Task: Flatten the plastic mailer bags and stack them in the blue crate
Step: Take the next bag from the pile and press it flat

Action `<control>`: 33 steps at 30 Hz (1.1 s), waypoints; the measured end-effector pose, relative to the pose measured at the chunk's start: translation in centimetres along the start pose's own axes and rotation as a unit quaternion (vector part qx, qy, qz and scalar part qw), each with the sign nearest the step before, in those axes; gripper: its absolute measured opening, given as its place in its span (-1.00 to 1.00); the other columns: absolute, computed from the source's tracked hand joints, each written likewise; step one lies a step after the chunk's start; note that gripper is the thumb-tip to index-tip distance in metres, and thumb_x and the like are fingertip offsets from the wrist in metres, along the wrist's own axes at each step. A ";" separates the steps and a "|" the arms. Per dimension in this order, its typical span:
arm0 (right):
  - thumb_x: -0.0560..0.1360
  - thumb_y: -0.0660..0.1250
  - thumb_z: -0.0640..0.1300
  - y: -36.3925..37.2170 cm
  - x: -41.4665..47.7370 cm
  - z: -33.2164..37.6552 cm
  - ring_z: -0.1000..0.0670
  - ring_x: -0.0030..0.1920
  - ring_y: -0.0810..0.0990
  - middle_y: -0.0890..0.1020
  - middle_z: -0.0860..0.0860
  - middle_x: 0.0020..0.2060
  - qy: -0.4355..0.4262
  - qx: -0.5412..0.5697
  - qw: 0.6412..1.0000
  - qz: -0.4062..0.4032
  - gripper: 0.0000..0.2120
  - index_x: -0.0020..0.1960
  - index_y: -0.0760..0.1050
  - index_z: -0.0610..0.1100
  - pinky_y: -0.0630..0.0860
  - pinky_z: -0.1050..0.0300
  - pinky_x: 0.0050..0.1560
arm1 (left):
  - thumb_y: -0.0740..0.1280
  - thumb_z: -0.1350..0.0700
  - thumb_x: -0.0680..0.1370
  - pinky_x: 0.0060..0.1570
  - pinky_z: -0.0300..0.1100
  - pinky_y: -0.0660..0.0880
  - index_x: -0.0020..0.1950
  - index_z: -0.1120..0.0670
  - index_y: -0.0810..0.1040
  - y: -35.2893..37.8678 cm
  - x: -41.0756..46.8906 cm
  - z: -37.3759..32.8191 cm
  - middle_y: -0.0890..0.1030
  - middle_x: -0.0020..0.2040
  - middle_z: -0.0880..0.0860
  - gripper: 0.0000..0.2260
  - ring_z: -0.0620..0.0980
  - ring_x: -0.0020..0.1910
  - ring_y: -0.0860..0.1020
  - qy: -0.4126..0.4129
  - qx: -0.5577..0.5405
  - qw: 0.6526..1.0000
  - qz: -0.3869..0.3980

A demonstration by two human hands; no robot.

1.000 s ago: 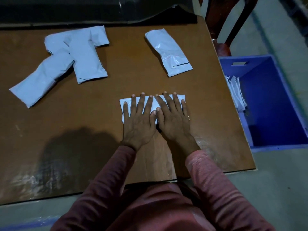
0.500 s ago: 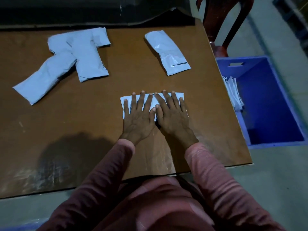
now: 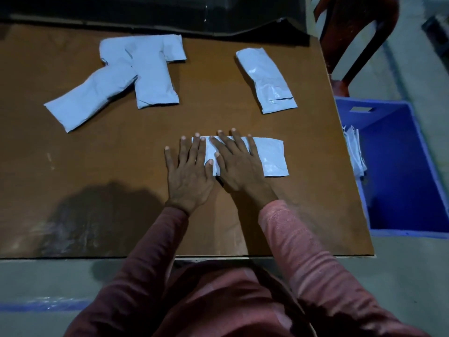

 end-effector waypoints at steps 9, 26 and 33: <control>0.71 -0.13 0.10 -0.9 -0.1 -0.2 -0.06 0.66 -0.02 0.15 0.04 0.64 -0.011 0.020 1.000 0.016 -0.47 0.65 0.15 0.04 -0.17 -0.20 0.61 | -0.18 -0.12 0.69 0.58 0.34 -0.13 0.70 0.10 0.01 -0.5 0.4 -0.3 0.04 0.71 0.09 -0.40 0.16 0.68 -0.04 0.002 -0.005 1.000 0.015; 0.70 -0.22 0.16 -2.0 -5.0 -8.2 -0.07 0.66 -0.12 -0.01 0.02 0.67 0.170 0.070 0.983 0.022 -0.43 0.67 -0.05 0.02 -0.13 -0.29 0.61 | -0.21 -0.15 0.70 0.61 0.28 -0.04 0.70 0.10 0.07 0.0 1.9 -3.4 0.09 0.69 0.14 -0.39 0.20 0.68 0.03 0.079 -0.037 0.996 0.015; 0.75 -0.07 0.04 -4.6 -7.0 -4.9 -0.08 0.66 -0.07 0.10 0.00 0.66 0.141 0.033 0.989 -0.041 -0.49 0.66 0.09 -0.07 -0.15 -0.23 0.61 | -0.14 -0.11 0.72 0.64 0.17 -0.14 0.71 0.03 -0.03 -1.9 -0.6 -6.4 -0.03 0.71 0.07 -0.44 0.12 0.69 -0.12 0.147 -0.065 0.987 -0.026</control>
Point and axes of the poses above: each hand's wrist, its own x-axis towards the middle knuckle, its own y-axis out of the palm, z = x × y, the point moved 7 cm from there along x, towards the middle knuckle
